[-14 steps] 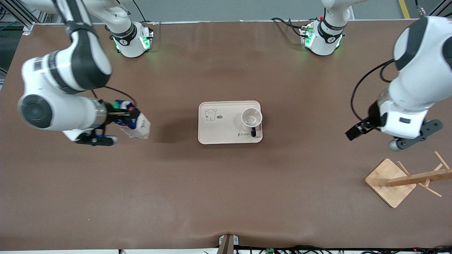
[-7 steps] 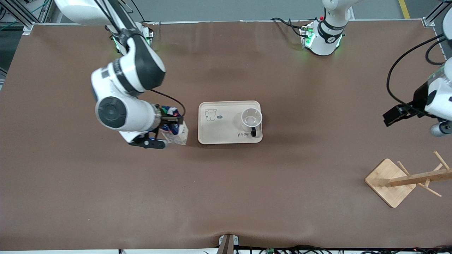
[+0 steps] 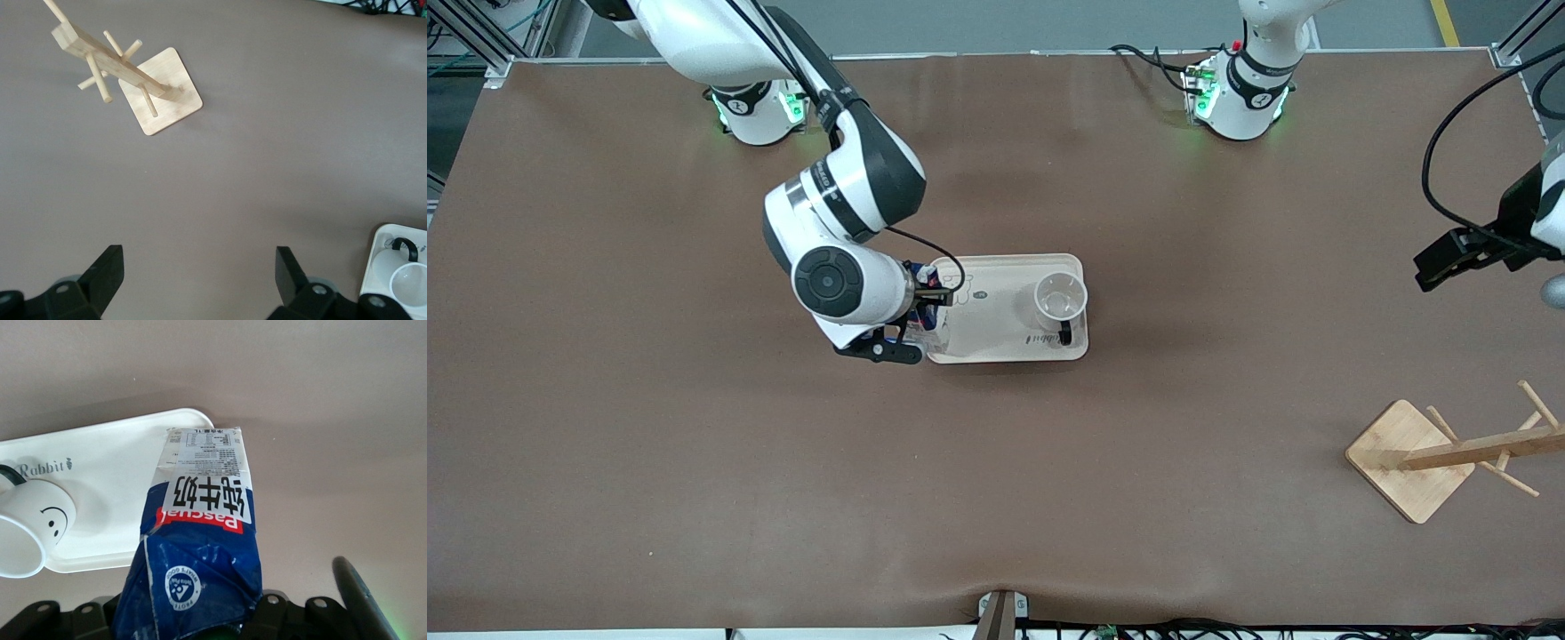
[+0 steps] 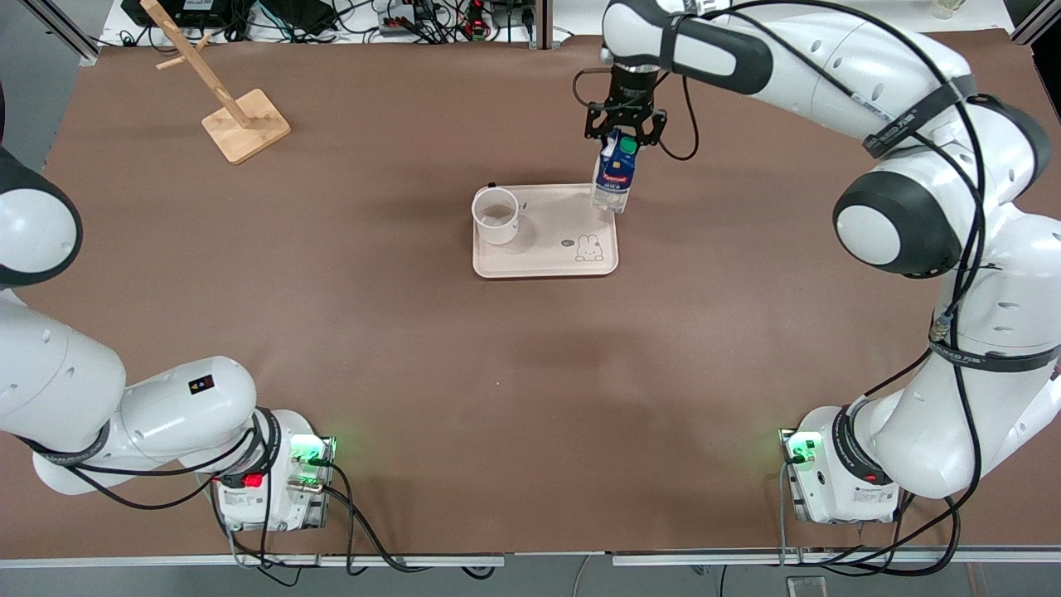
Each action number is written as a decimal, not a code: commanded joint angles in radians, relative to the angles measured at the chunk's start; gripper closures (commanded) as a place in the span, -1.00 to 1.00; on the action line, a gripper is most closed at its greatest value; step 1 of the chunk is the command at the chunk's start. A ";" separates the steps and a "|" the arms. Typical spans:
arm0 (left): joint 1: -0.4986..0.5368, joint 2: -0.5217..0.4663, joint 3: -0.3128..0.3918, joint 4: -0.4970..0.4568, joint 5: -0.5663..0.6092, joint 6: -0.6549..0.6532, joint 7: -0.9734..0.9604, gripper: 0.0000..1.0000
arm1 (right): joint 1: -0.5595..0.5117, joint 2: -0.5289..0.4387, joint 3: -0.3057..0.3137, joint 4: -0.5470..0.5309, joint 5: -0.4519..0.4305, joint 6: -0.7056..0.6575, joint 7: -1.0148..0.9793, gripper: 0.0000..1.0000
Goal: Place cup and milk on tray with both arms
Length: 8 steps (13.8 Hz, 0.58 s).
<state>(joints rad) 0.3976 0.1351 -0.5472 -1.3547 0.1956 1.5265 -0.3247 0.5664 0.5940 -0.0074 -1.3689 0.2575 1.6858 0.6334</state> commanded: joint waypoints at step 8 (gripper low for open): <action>-0.428 -0.170 0.535 -0.118 -0.137 -0.054 0.170 -1.00 | 0.082 0.059 -0.009 0.051 0.026 0.028 0.006 1.00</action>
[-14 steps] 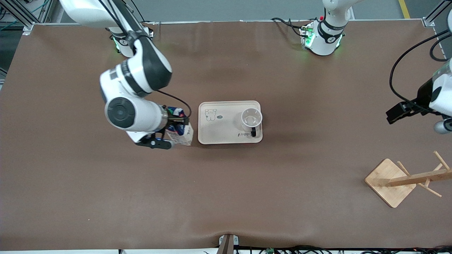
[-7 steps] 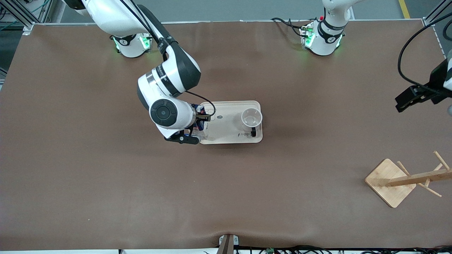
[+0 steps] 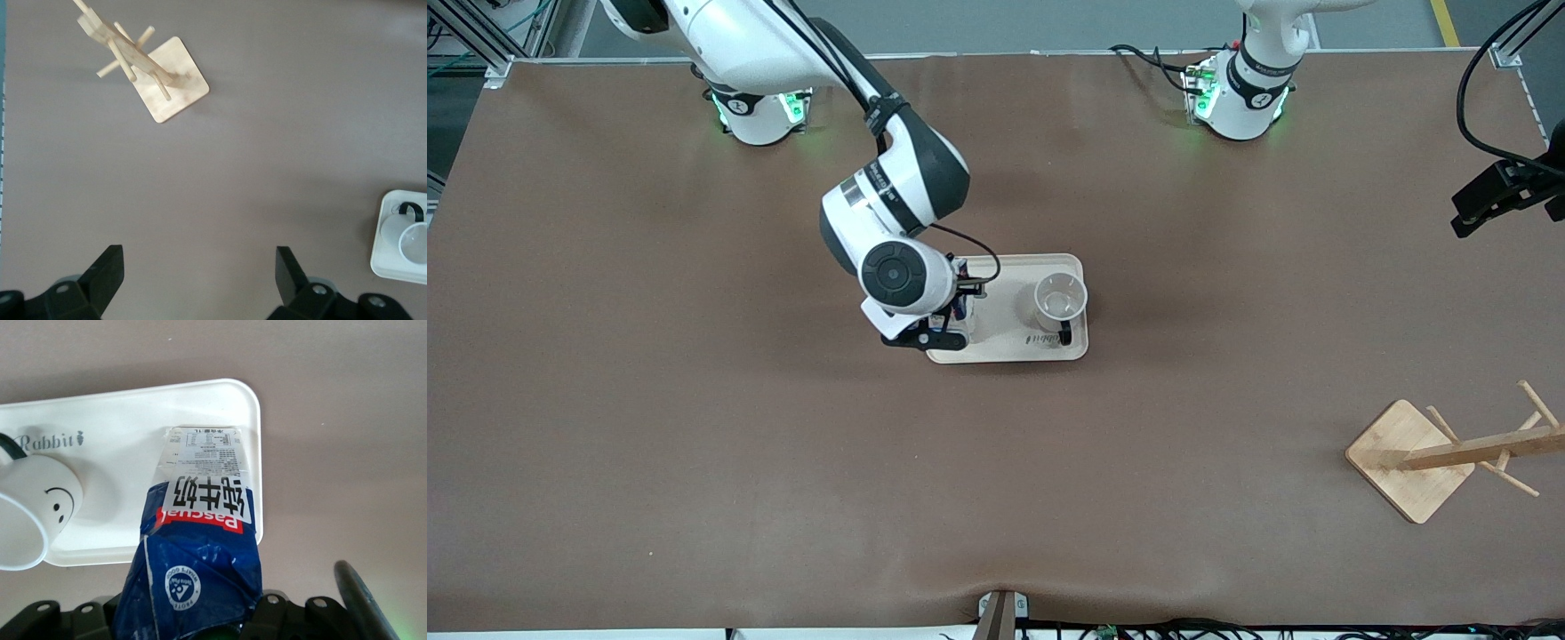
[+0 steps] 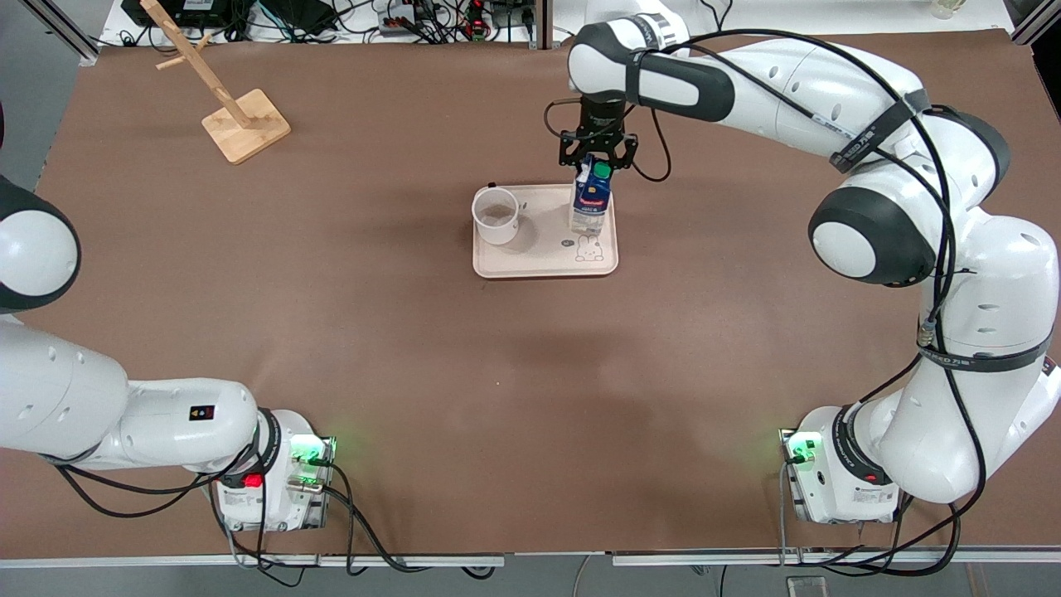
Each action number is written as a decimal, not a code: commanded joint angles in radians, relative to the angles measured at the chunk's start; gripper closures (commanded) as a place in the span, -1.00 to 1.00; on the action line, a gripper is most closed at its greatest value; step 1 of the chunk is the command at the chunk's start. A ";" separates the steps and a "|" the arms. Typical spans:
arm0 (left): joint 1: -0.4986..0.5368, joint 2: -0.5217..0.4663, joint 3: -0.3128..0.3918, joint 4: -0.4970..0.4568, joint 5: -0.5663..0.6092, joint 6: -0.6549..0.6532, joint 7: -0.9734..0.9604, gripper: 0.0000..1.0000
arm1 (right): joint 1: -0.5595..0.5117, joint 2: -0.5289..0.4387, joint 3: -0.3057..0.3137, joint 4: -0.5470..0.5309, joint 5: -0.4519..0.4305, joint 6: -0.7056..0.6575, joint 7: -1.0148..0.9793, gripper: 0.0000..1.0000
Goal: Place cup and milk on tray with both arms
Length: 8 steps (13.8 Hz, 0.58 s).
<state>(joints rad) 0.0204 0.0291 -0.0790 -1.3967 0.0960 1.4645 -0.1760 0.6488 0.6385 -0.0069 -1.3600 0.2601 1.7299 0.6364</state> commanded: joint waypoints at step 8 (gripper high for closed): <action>-0.057 -0.127 0.102 -0.157 -0.081 0.019 0.070 -1.00 | 0.055 0.052 -0.013 0.032 0.010 -0.009 0.012 -0.12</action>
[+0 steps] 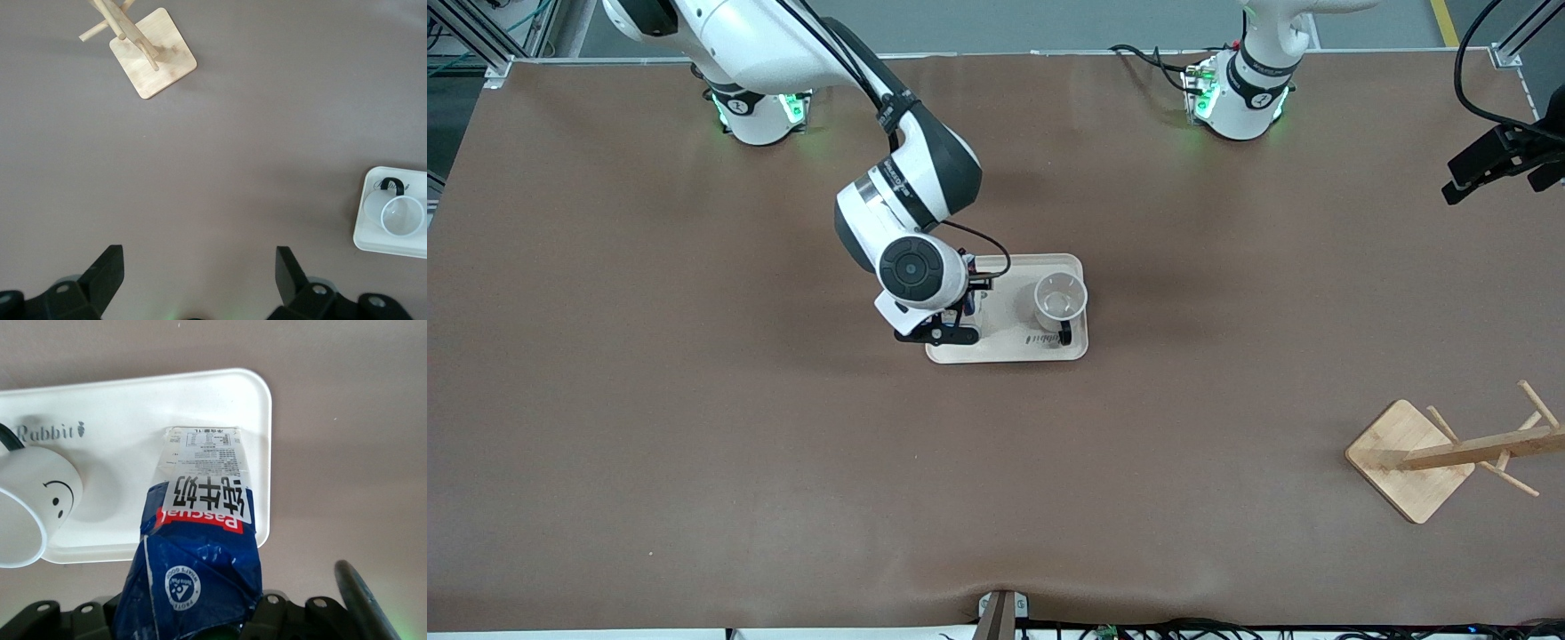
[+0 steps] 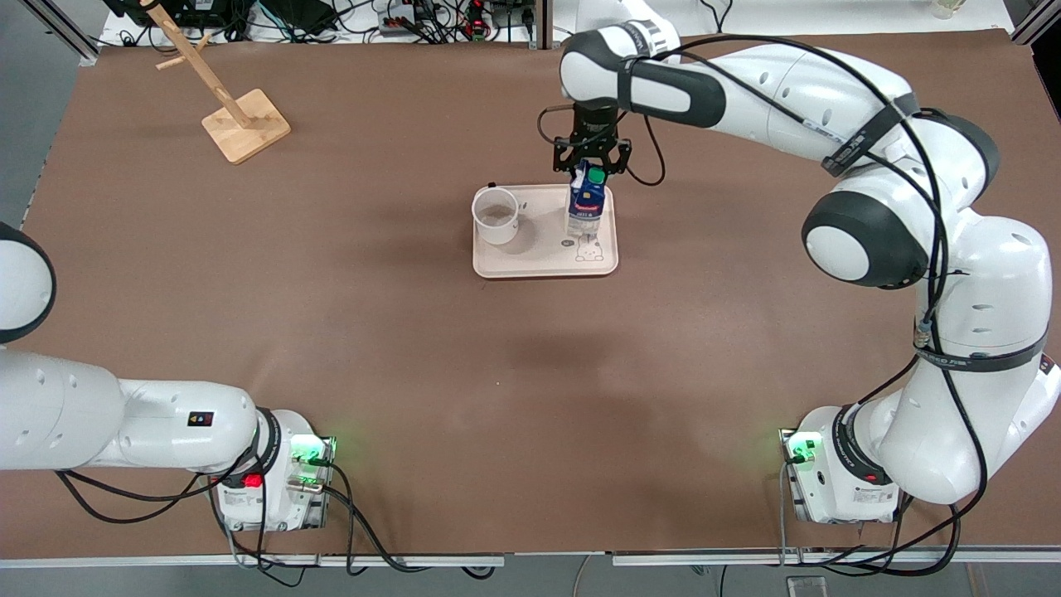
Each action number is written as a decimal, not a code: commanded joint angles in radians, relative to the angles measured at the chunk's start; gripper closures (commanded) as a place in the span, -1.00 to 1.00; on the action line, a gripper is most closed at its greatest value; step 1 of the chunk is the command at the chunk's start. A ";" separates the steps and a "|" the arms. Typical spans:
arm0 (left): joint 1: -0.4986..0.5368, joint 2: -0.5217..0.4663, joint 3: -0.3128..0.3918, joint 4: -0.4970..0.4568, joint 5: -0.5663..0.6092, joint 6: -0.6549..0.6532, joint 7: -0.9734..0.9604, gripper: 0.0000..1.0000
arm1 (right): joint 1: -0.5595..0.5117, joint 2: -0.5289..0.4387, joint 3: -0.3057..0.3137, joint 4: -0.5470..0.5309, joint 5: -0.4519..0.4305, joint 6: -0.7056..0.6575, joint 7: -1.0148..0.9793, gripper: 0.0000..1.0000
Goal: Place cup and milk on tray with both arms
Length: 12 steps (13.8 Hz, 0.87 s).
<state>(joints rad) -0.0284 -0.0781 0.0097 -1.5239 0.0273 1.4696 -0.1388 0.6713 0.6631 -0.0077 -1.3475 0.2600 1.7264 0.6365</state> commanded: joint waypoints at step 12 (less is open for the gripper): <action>0.001 -0.008 0.007 -0.025 -0.010 0.003 0.019 -1.00 | 0.040 0.033 -0.014 0.031 -0.041 -0.005 0.006 -1.00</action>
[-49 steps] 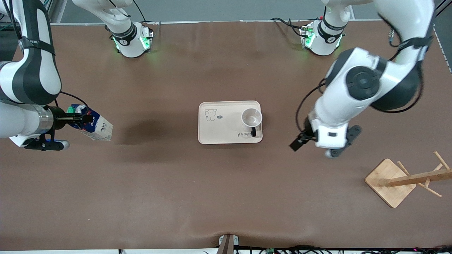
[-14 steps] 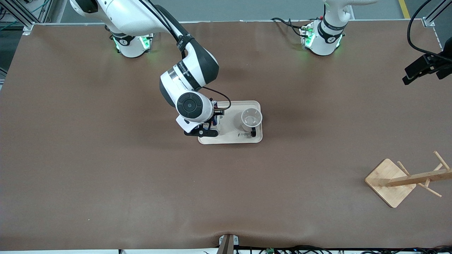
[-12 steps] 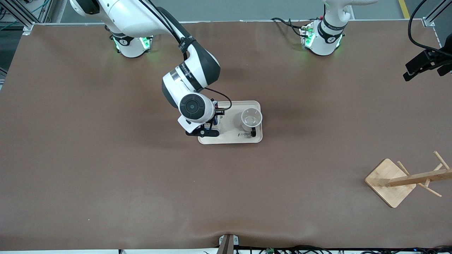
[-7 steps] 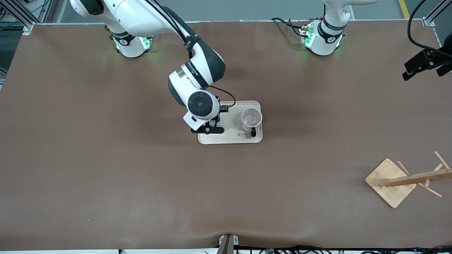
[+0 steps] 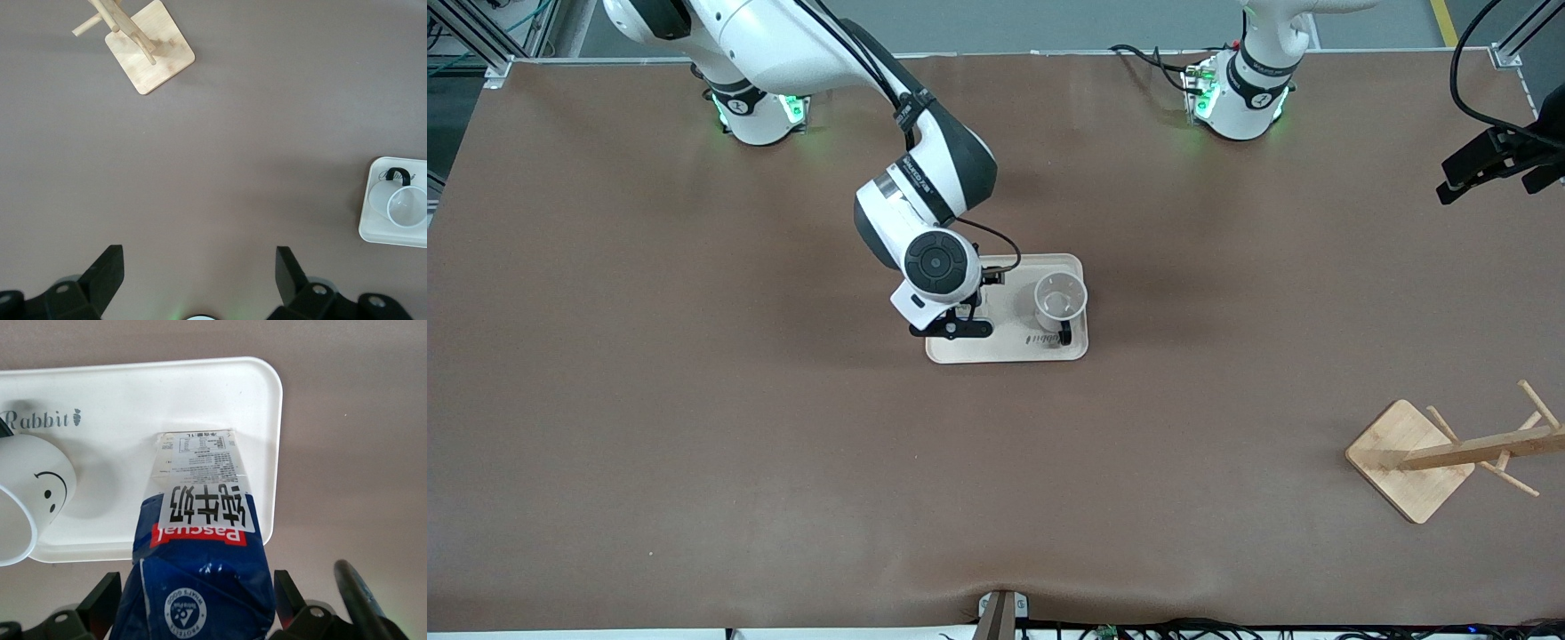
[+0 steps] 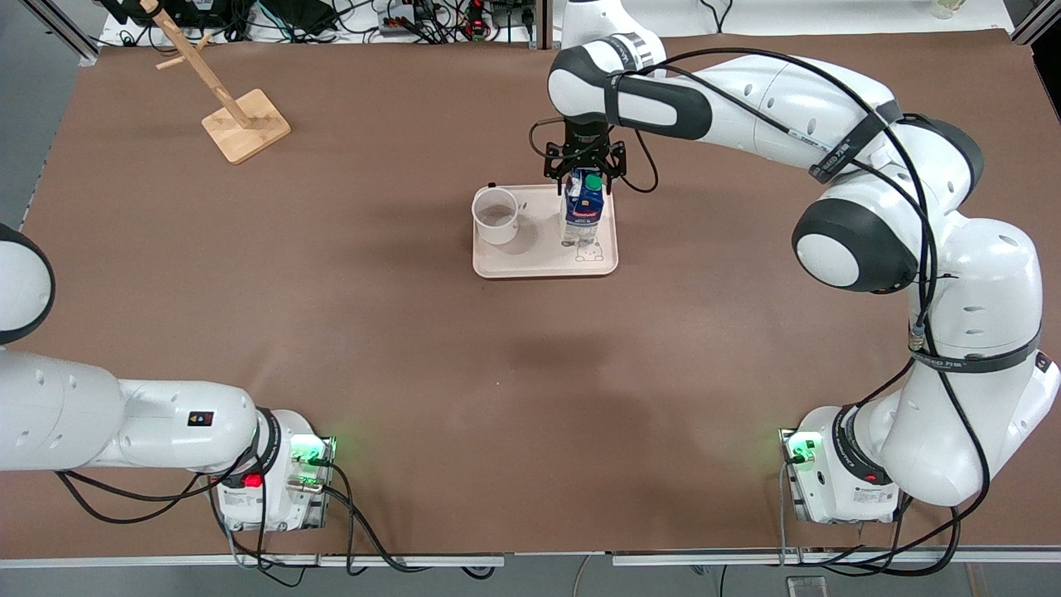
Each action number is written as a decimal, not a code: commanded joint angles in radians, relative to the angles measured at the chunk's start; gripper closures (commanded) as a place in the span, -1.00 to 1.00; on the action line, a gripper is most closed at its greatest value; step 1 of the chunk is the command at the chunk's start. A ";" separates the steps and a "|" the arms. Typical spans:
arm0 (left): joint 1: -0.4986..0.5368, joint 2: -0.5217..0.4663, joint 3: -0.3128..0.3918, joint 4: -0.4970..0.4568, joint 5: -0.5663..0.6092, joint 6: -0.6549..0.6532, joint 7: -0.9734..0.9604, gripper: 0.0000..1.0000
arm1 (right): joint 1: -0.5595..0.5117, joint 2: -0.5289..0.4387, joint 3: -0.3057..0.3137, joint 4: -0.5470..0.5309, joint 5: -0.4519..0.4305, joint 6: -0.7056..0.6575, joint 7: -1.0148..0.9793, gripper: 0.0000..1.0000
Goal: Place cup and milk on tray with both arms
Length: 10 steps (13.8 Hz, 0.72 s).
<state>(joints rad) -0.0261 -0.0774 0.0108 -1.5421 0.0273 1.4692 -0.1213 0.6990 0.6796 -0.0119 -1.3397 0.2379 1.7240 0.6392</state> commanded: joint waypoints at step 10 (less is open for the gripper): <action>-0.005 -0.005 0.005 -0.006 -0.010 0.003 -0.003 -1.00 | 0.005 0.017 -0.008 0.103 -0.011 -0.004 0.007 -1.00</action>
<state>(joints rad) -0.0266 -0.0773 0.0107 -1.5455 0.0273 1.4692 -0.1214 0.6994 0.6810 -0.0145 -1.2751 0.2370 1.7304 0.6390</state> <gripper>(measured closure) 0.000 0.000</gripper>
